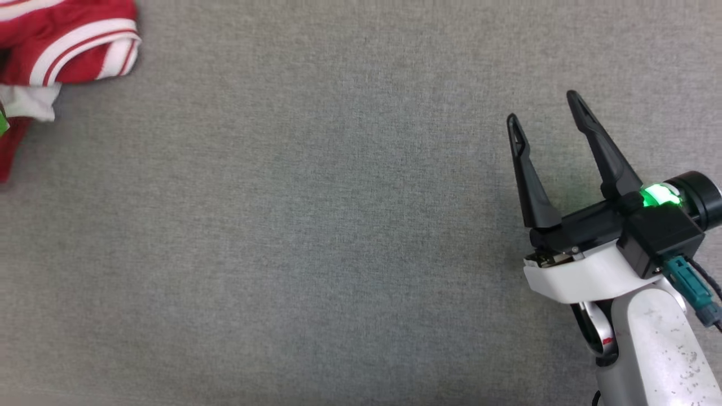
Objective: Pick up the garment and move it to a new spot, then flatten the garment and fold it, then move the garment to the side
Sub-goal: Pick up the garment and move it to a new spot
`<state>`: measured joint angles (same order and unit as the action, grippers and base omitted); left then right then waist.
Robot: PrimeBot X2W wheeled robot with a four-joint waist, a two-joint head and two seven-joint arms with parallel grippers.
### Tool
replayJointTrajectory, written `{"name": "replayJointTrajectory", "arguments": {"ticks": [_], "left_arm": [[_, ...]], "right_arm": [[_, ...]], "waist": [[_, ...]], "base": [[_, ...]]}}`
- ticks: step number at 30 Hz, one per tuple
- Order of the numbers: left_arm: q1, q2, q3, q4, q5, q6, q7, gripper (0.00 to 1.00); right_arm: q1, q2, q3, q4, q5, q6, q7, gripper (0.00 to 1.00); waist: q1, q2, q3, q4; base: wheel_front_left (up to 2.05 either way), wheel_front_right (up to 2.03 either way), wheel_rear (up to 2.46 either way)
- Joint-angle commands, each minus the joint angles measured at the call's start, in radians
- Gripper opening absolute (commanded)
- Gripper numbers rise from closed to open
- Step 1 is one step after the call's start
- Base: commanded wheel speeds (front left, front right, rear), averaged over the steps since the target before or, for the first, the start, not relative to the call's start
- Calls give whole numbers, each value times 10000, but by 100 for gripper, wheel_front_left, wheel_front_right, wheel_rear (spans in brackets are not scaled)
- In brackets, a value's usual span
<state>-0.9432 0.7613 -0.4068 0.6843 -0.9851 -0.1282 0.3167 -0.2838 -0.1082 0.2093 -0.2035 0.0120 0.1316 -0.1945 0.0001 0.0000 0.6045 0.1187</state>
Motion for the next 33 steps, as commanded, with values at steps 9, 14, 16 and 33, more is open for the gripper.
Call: {"name": "replayJointTrajectory", "arguments": {"ticks": [9,14,16,33], "left_arm": [[-206,182,-428,-800,559,-25,-2697,0],[-80,334,-1048,-1669,1631,-25,-3788,0],[6,250,-1232,-2098,1838,0,-3924,0],[714,-1662,-3732,-4737,3130,203,-3079,0]], "right_arm": [[419,265,-138,904,333,-9,-422,100],[599,433,-168,1086,452,-9,-526,100],[656,479,-242,1092,493,-9,-555,100],[1159,578,-1275,1813,1038,-9,-603,100]], "waist": [[-1,0,-2527,110],[-1,0,-3326,-130],[-1,0,-3552,-233],[-1,0,-3803,-2035]], "base": [[0,0,0],[0,0,0],[0,0,0],[0,0,0]]}}
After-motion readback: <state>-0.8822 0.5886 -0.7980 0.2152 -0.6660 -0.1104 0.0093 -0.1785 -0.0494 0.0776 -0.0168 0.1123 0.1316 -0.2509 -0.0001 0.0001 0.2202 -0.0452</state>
